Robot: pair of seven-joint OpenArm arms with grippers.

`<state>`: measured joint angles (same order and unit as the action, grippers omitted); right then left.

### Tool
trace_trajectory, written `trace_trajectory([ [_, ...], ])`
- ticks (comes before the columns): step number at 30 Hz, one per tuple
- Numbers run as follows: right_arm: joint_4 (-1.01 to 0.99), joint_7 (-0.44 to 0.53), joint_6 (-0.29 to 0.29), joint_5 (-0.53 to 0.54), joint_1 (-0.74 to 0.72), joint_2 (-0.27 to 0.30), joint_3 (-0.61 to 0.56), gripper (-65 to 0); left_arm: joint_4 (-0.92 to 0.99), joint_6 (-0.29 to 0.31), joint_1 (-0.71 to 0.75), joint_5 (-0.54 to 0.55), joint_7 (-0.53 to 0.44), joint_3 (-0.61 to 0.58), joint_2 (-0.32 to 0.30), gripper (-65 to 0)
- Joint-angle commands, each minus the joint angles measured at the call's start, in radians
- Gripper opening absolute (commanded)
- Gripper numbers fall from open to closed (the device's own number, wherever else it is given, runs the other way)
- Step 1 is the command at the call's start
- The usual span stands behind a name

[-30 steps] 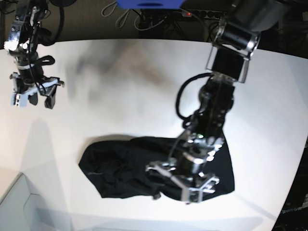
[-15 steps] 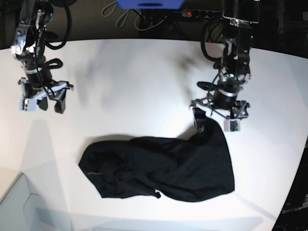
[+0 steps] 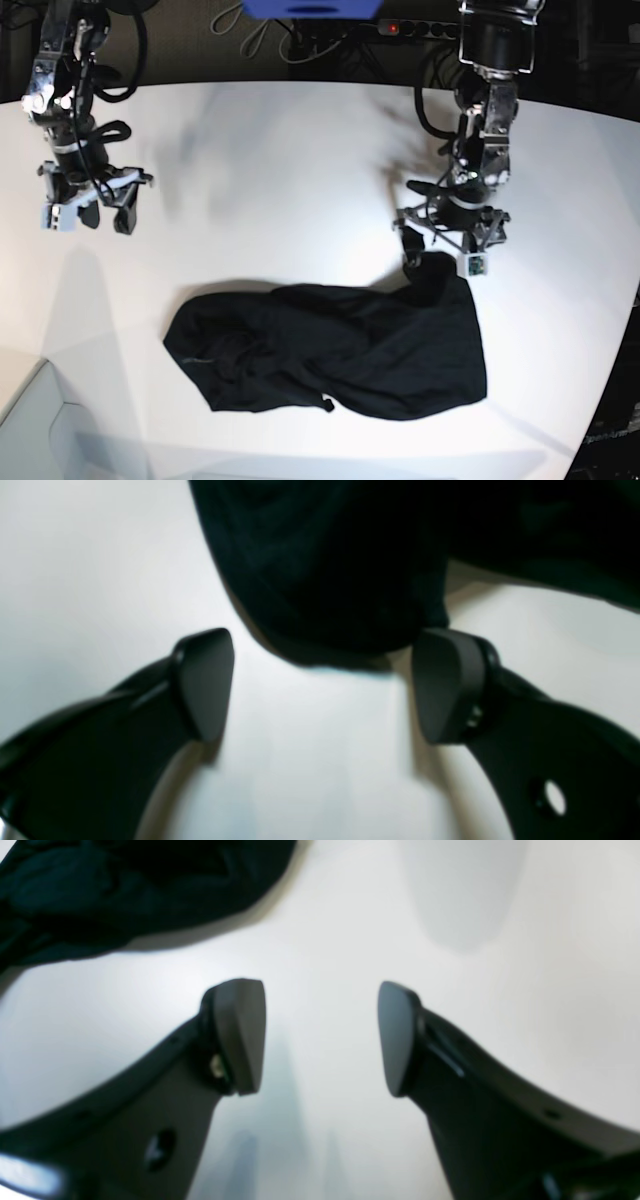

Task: Layout the t-shirt on the table in an organized manner, then fold the t-shirt properly
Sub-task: 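Grasp the shirt edges, right gripper at the hem, left at the shoulder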

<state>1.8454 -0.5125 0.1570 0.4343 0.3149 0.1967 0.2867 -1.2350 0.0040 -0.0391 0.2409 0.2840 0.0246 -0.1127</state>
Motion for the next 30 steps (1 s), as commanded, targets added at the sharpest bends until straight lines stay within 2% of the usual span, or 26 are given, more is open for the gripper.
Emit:
trace_trajectory([
  [1,0.015,0.024,0.000,0.008,-0.004,0.008,0.004,-28.7,0.005,-0.003,-0.038,0.007,-0.001,0.001,0.011,-11.0],
  [5,0.017,0.024,0.000,0.008,-0.004,0.008,0.004,-28.7,0.073,-0.002,-0.058,-0.002,-0.004,0.001,0.034,-12.1],
  [7,0.017,0.024,0.000,0.008,-0.004,0.008,0.004,-28.7,0.123,0.000,-0.092,-0.002,-0.004,0.001,0.035,-19.1],
  [12,0.017,0.024,0.000,0.008,-0.006,0.008,0.003,-28.7,0.182,-0.006,-0.117,0.007,-0.006,0.010,0.028,-65.0],
  [15,0.012,0.028,0.000,0.008,-0.018,0.014,-0.047,-28.7,0.131,-0.008,-0.098,0.008,-0.006,0.011,-0.023,-61.7],
  [17,0.017,0.028,0.000,0.007,-0.043,0.016,-0.090,-28.7,0.083,-0.008,-0.068,0.008,-0.006,0.011,-0.051,-65.0],
  [23,-0.037,0.022,0.000,0.005,-0.173,0.037,-0.280,-28.5,-0.099,-0.008,0.038,0.007,0.001,0.011,-0.141,-65.0],
  [25,-0.082,0.022,0.000,0.005,-0.231,0.030,-0.327,-28.5,-0.153,-0.008,0.078,0.007,0.002,0.011,-0.176,-65.0],
  [30,-0.212,0.025,0.000,0.005,-0.368,-0.007,-0.442,-28.4,-0.203,-0.008,0.156,0.004,0.001,0.011,-0.218,-65.0],
])
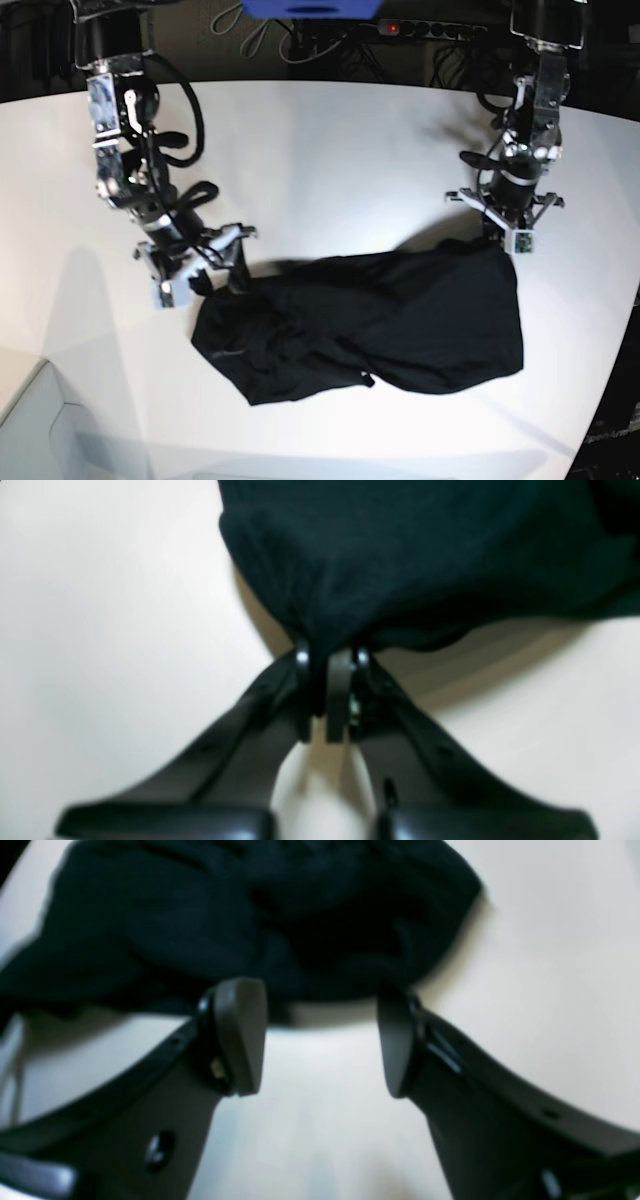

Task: Layout the t-shirt on the table in an organized manner, then fold the t-shirt properly
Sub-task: 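Grasp the shirt edges, right gripper at the hem, left at the shoulder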

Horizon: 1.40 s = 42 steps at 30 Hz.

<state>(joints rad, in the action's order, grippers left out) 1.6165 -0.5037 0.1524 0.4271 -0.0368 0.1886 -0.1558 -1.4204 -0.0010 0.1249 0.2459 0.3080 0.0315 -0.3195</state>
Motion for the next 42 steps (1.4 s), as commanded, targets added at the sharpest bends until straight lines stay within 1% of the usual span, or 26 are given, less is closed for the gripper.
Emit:
trace_trajectory([
  [1,-0.009,0.017,0.005,0.013,-0.045,-0.007,-0.020,-28.1,-0.018,-0.003,0.002,-0.004,-0.023,0.005,-0.011,-65.0],
  [3,-0.071,0.015,0.005,0.013,-0.107,-0.019,-0.060,-25.2,-0.013,-0.003,0.020,-0.006,-0.022,0.015,-0.011,-65.0],
  [5,-0.120,0.018,0.003,0.013,-0.159,-0.034,-0.112,-22.5,-0.009,0.003,0.046,-0.007,-0.022,0.064,-0.003,-65.0],
  [8,-0.170,0.021,0.003,-0.009,-0.223,-0.045,-0.169,-21.7,-0.007,0.005,0.066,-0.007,-0.022,0.097,0.007,-65.0],
  [11,-0.209,0.023,0.003,-0.112,-0.288,-0.074,-0.235,-21.5,-0.007,0.005,0.068,-0.007,-0.020,0.101,0.010,-65.0],
  [15,-0.282,0.023,0.003,-0.271,-0.354,-0.108,-0.290,-21.3,-0.007,0.005,0.068,-0.007,-0.020,0.101,0.009,-65.0],
  [19,-0.336,0.024,0.003,-0.347,-0.394,-0.116,-0.325,-21.3,-0.007,0.005,0.068,-0.007,-0.020,0.101,0.012,-65.0],
  [22,-0.414,0.041,0.003,-0.353,-0.433,-0.116,-0.325,-21.3,-0.006,0.005,0.068,-0.007,-0.020,0.100,0.013,-65.0],
  [28,-0.548,0.162,0.003,-0.354,-0.456,-0.116,-0.322,-21.3,-0.006,0.005,0.091,-0.007,-0.026,0.101,0.013,-65.0],
  [32,-0.572,0.219,0.003,-0.356,-0.456,-0.133,-0.327,-21.3,-0.004,0.005,0.095,-0.007,-0.026,0.101,0.013,-65.0],
  [36,-0.614,0.228,0.003,-0.356,-0.469,-0.157,-0.327,-21.4,-0.004,0.005,0.095,-0.007,-0.026,0.101,0.013,-65.0],
  [40,-0.727,0.228,0.003,-0.356,-0.507,-0.189,-0.325,-22.1,-0.004,0.005,0.098,-0.007,-0.023,0.101,0.013,-65.0],
  [41,-0.752,0.228,0.003,-0.356,-0.516,-0.196,-0.324,-23.4,-0.004,0.005,0.104,-0.007,-0.026,0.101,0.010,-65.0],
  [42,-0.766,0.228,0.003,-0.356,-0.519,-0.196,-0.324,-26.1,-0.004,0.005,0.109,-0.007,-0.026,0.101,0.009,-65.0],
])
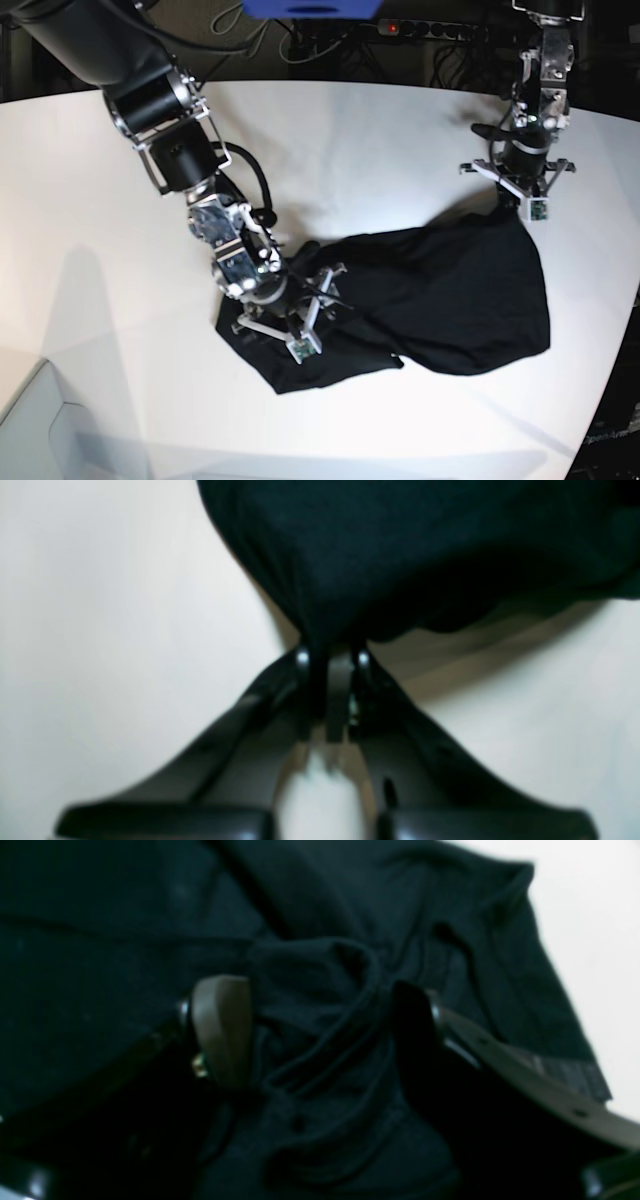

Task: Layout the t-shirt on the table in an organized manner, then fold the t-shirt properly
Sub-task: 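Grasp the shirt edges, right gripper at the hem, left at the shoulder, then lift the shirt with both grippers and drag it across the table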

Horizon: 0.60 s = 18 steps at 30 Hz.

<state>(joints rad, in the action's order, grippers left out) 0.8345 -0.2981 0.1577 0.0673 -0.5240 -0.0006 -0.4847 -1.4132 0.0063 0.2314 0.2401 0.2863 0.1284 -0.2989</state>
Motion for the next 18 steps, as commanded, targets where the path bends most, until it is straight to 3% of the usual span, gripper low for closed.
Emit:
trace_trajectory([
  [1,0.012,0.023,-0.002,0.007,-0.034,-0.006,0.005,-29.8,-0.011,-0.002,0.004,-0.002,-0.005,0.004,-0.013,-65.0],
  [7,0.144,0.014,-0.002,0.010,-0.012,0.014,0.031,-64.8,-0.011,-0.002,0.004,-0.002,-0.005,0.006,-0.016,-65.0],
  [14,0.679,0.012,-0.002,0.006,0.245,0.081,0.228,-65.0,-0.025,-0.002,0.000,-0.002,-0.002,0.090,-0.007,-65.0],
  [18,0.837,0.012,-0.002,0.004,0.377,0.095,0.303,-65.0,-0.076,-0.002,-0.004,0.002,0.001,0.123,-0.007,-65.0],
])
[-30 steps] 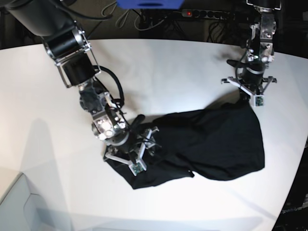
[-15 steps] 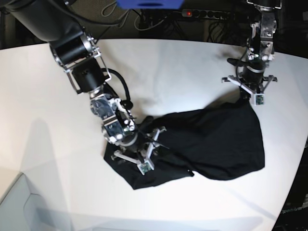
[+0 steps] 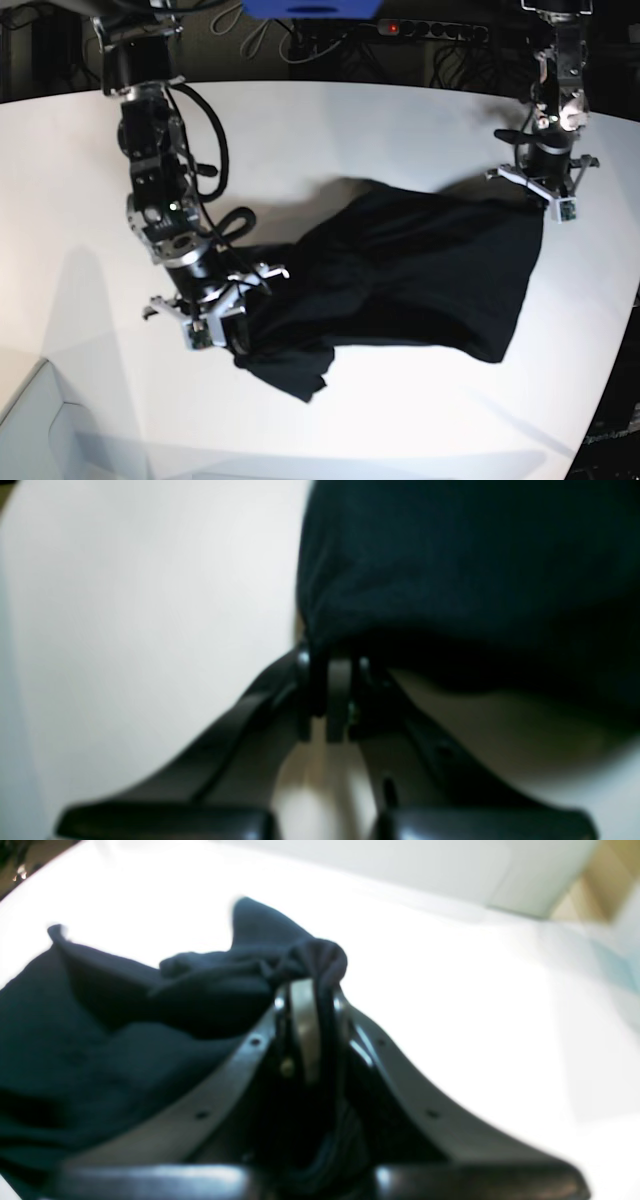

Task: Layout the t-shirt on the table in an organized manner, then fold the t-shirt properly
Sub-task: 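Lift the shirt with both grippers and drag it across the table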

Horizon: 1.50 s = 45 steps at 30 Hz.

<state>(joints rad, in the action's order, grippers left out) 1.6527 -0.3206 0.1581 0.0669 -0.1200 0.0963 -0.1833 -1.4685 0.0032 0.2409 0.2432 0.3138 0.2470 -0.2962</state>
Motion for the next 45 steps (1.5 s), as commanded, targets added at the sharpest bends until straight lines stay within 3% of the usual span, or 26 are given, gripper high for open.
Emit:
trace_trajectory([
  [1,0.033,0.034,-0.002,0.004,-0.005,0.003,0.023,-65.0,-0.037,0.001,-0.013,-0.005,-0.026,0.007,-0.011,-65.0],
  [5,0.019,0.025,-0.002,0.004,0.035,0.024,0.038,-63.9,-0.088,0.001,-0.013,-0.005,-0.026,0.008,-0.018,-65.0],
  [9,0.005,-0.019,-0.002,0.011,0.067,0.058,0.043,-51.8,-0.100,0.001,-0.016,-0.005,-0.026,0.007,-0.016,-65.0],
  [14,0.022,-0.021,-0.002,0.004,0.124,0.059,0.078,-47.0,-0.100,0.001,-0.012,-0.005,-0.026,0.002,-0.011,-65.0],
  [20,0.027,-0.096,-0.002,0.006,0.154,0.075,0.078,-34.9,-0.088,0.001,-0.010,-0.005,-0.031,0.002,-0.010,-65.0],
  [23,0.028,-0.093,-0.002,0.012,0.156,0.081,0.080,-40.1,-0.087,0.001,-0.015,-0.005,-0.028,0.005,-0.010,-65.0],
  [28,0.028,-0.099,-0.002,0.012,0.156,0.067,0.118,-65.0,-0.087,0.001,-0.015,-0.005,-0.028,0.004,-0.010,-65.0],
  [33,0.155,-0.076,-0.002,0.012,0.211,0.052,0.161,-65.0,-0.100,0.001,-0.012,0.003,-0.031,0.008,-0.010,-65.0],
  [38,0.310,0.010,-0.002,0.012,0.313,0.052,0.170,-65.0,-0.156,0.001,-0.004,0.014,-0.031,0.047,-0.004,-65.0],
  [41,0.338,0.096,-0.002,0.012,0.405,0.049,0.202,-65.0,-0.212,0.002,0.010,0.051,-0.026,0.110,0.035,-65.0],
  [45,0.307,0.252,-0.002,0.012,0.538,0.047,0.259,-65.0,-0.248,0.002,0.027,0.057,-0.025,0.154,0.038,-65.0],
])
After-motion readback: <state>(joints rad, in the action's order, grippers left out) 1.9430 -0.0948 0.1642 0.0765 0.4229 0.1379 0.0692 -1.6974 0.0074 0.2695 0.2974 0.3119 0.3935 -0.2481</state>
